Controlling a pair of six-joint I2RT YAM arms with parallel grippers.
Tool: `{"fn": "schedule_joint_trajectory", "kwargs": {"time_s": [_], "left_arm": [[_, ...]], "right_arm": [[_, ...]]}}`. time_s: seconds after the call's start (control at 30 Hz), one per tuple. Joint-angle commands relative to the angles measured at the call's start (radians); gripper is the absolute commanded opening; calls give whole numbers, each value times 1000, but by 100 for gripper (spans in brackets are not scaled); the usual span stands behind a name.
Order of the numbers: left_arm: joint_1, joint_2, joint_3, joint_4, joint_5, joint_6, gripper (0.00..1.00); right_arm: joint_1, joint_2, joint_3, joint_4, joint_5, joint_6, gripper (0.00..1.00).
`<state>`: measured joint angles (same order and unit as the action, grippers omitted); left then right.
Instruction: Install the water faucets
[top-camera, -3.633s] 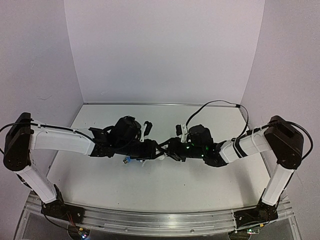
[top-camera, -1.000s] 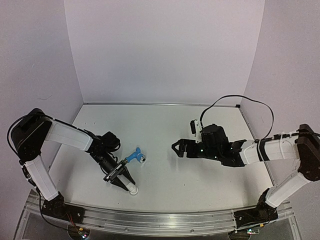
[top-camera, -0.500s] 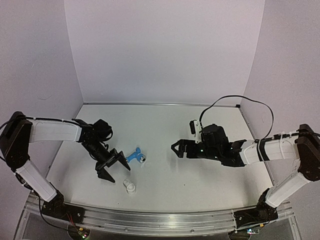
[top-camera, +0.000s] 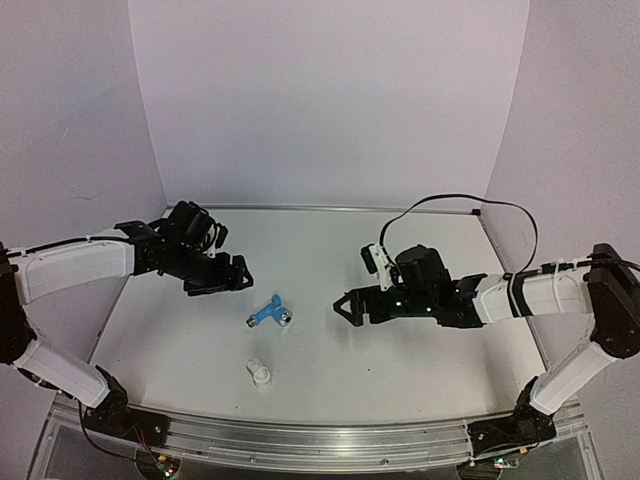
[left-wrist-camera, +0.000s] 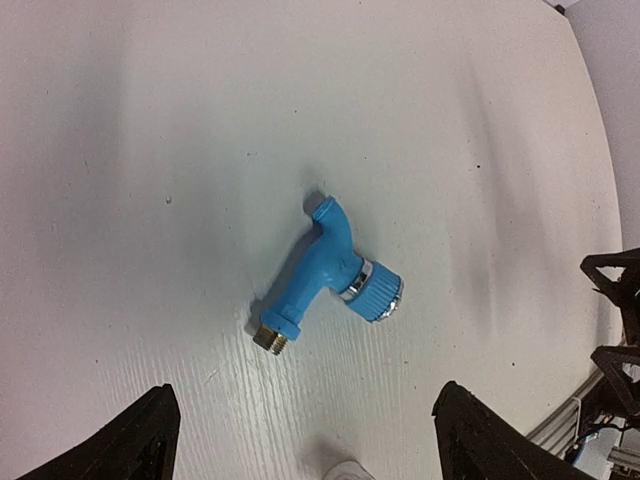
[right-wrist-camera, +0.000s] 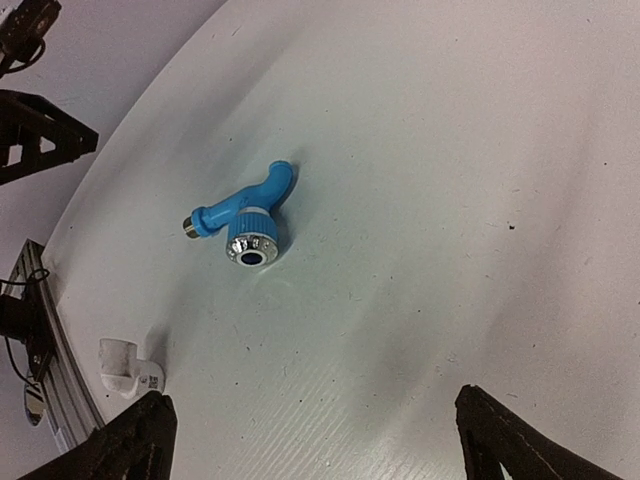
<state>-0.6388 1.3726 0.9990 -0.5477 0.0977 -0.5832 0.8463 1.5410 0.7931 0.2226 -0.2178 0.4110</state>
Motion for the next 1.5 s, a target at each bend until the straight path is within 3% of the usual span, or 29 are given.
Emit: {"fn": "schedule_joint_trajectory", "kwargs": {"time_s": [0.0,0.07,0.17,0.33,0.63,0.83,1.03,1.17,1.3,1.47], "left_arm": [[-3,57,-1,193,-51,128,89],[-5,132,31,190,-12,164,84],[-7,211,34,186,30,154,70],[-49,255,8,196,-1,134,73],[-132,414,46,197,-161,148,58],[-138,460,57,199,-185,160,50],[-145,490,109,210,-168,160,24],[-143,428,129,211,-44,110,2],[-130,338,146,226,198,57,0],[-118,280,133,332,693,-41,0]], "right_arm": [[-5,-14,48,-17,-26,4,98],[-5,-7,48,-17,-36,25,97],[-4,-17,34,-14,-38,51,97],[-3,-42,14,-14,-29,52,97],[-3,-52,23,-14,-61,47,97],[-3,-73,-4,-14,-31,47,97],[-3,-53,7,-20,-46,43,96],[8,-82,1,-5,-72,-49,97],[15,-121,-13,1,-76,-173,97],[25,-156,-10,-10,-214,-363,97]]}}
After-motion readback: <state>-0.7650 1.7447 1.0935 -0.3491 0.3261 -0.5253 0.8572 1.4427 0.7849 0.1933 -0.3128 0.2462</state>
